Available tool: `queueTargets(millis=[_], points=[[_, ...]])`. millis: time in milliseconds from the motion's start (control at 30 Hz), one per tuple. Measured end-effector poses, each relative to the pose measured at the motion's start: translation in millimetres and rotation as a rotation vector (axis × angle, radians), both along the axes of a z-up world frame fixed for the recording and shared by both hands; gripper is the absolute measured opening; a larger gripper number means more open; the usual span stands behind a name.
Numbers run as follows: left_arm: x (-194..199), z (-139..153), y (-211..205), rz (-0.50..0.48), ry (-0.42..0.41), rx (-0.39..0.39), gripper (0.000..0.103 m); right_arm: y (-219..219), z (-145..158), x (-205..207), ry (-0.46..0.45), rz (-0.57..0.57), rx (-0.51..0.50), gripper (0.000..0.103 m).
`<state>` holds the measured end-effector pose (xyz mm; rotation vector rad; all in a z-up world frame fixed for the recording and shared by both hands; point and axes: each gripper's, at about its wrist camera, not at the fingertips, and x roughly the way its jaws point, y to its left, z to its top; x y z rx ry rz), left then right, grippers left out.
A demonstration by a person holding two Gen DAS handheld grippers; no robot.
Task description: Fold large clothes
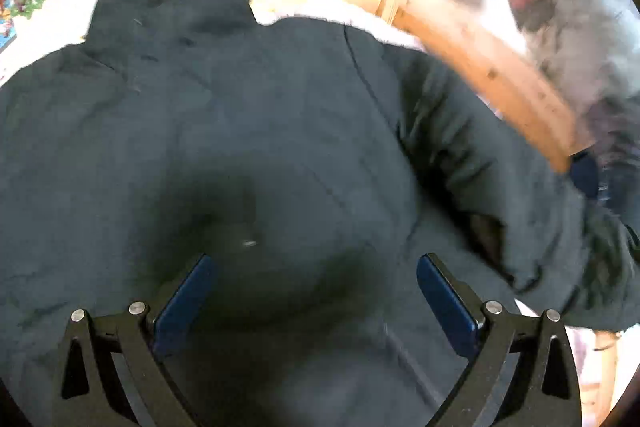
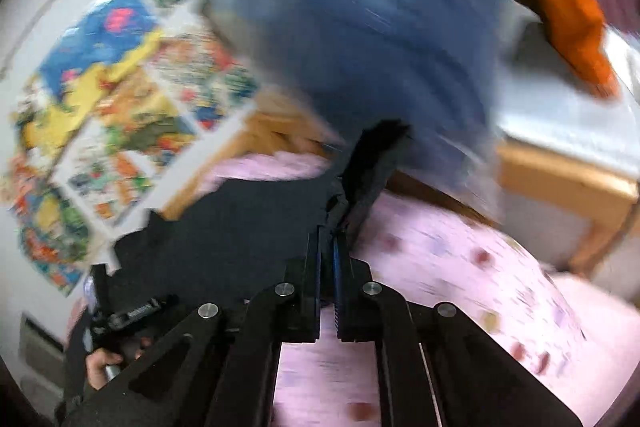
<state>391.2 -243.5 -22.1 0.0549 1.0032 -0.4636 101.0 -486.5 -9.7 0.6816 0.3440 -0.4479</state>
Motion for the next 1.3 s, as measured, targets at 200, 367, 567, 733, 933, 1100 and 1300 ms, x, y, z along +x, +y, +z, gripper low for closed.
queueTargets(millis=[200, 367, 567, 733, 933, 1100, 1300], points=[[-32.5, 37.4, 109.0, 0.022, 0.064, -0.117, 0.102, 82.6, 65.4, 60.3, -0.118, 0.303, -0.161, 0.005], [-53.3, 36.5, 199.3, 0.128, 0.123, -0.204, 0.102, 173.9, 72.4, 107.2, -0.142, 0.533, -0.208, 0.005], [-66.3, 22.6, 299.5, 0.319, 0.105, -0.201, 0.102, 279.0, 42.6, 150.5, -0.027, 0.725, -0.227, 0.006], [-71.1, 12.5, 329.2, 0.335, 0.099, -0.246, 0.102, 314.4, 9.5, 159.6, 0.115, 0.805, -0.175, 0.021], [-69.2, 1.6, 328.6, 0.287, 0.086, -0.311, 0.102, 319.7, -27.7, 132.6, 0.166, 0.899, -0.041, 0.077], [-55.0, 0.8, 287.6, 0.191, 0.005, -0.241, 0.103, 295.2, -45.8, 101.9, 0.222, 0.889, -0.111, 0.077], [16.5, -34.2, 233.5, 0.165, 0.095, -0.097, 0.101, 246.6, -49.1, 88.1, 0.244, 0.792, -0.149, 0.077]])
